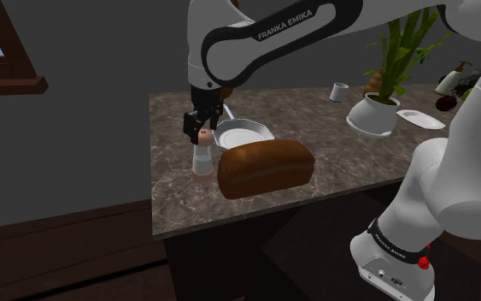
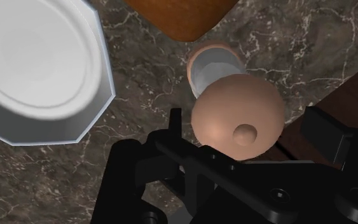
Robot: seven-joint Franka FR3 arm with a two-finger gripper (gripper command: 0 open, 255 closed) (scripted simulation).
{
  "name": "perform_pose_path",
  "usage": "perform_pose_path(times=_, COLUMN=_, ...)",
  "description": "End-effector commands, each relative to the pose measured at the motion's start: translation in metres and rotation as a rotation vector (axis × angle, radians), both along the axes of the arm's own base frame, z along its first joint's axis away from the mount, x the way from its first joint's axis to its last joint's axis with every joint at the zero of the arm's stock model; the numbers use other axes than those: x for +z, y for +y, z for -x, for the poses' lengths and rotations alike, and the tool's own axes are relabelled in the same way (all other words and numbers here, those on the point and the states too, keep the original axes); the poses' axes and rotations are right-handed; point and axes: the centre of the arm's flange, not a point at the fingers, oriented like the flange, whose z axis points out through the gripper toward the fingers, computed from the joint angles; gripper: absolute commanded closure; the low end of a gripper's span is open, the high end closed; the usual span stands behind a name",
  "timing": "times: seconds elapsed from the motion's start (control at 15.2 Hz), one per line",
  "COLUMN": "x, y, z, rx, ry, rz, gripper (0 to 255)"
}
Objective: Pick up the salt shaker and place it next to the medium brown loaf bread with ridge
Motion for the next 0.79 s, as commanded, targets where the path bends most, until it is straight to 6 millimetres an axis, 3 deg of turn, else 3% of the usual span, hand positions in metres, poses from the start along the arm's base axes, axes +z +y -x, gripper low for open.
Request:
perform_pose_path(times=0.0, x=0.013, y=0.000, z=0.001, rx=0.000, ry=0.000, rz=0.000, gripper=0)
perform_pose_path(times=0.2, x=0.050, y=0.000, z=0.003, rx=0.000, ry=0.000, rz=0.000, gripper=0)
perform_pose_path(times=0.73, x=0.050, y=0.000, z=0.003, rx=0.000, ry=0.000, rz=0.000, gripper=0)
